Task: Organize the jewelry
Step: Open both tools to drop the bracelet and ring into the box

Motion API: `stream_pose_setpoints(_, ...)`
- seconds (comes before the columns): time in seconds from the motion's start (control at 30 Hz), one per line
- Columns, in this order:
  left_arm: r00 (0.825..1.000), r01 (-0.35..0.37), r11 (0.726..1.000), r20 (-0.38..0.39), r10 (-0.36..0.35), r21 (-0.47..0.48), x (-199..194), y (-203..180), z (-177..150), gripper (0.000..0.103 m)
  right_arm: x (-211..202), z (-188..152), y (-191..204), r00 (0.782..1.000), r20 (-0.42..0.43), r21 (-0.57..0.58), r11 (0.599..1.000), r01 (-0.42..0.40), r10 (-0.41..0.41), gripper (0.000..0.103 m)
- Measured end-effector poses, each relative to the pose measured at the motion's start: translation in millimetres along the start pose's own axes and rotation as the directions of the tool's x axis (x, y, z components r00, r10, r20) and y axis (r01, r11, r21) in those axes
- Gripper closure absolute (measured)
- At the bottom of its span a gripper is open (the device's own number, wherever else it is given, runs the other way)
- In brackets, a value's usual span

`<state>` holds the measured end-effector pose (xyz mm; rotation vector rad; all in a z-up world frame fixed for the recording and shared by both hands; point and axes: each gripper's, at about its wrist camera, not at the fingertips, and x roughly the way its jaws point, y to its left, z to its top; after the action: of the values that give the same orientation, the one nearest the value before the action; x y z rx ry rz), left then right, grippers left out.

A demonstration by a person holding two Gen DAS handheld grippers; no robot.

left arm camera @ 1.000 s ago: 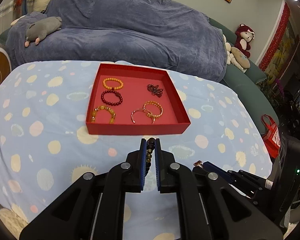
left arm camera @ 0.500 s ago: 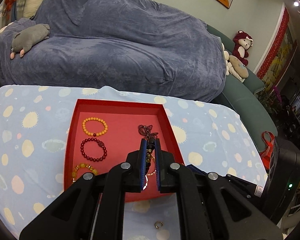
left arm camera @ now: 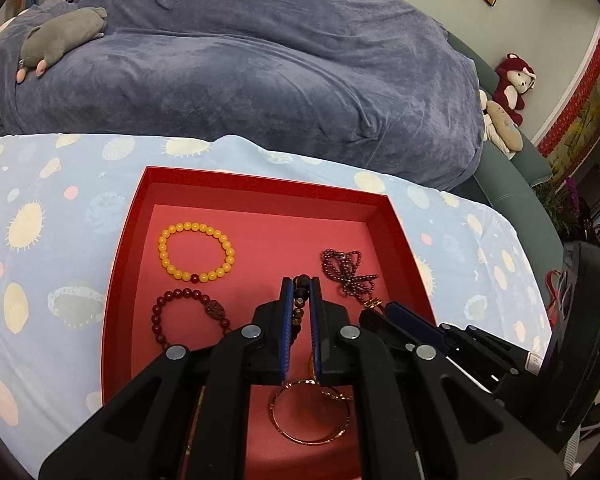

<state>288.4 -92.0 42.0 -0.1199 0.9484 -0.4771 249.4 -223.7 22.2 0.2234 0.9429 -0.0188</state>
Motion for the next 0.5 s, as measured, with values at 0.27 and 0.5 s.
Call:
stream_pose_setpoints(0.27,0.998,-0.056,0.998,-0.006,0.055,-0.010,11,15,-1,0.086,12,4,3,1.000,-0.005,0.002,1.000,0.005,-0.005,0.073)
stream_pose_setpoints(0.5,0.996,-0.082,0.997,0.037,0.082,-0.007,-13,17,-9,0.069,-10,1,2,1.000,0.030,0.020,1.000,0.002,-0.003,0.065)
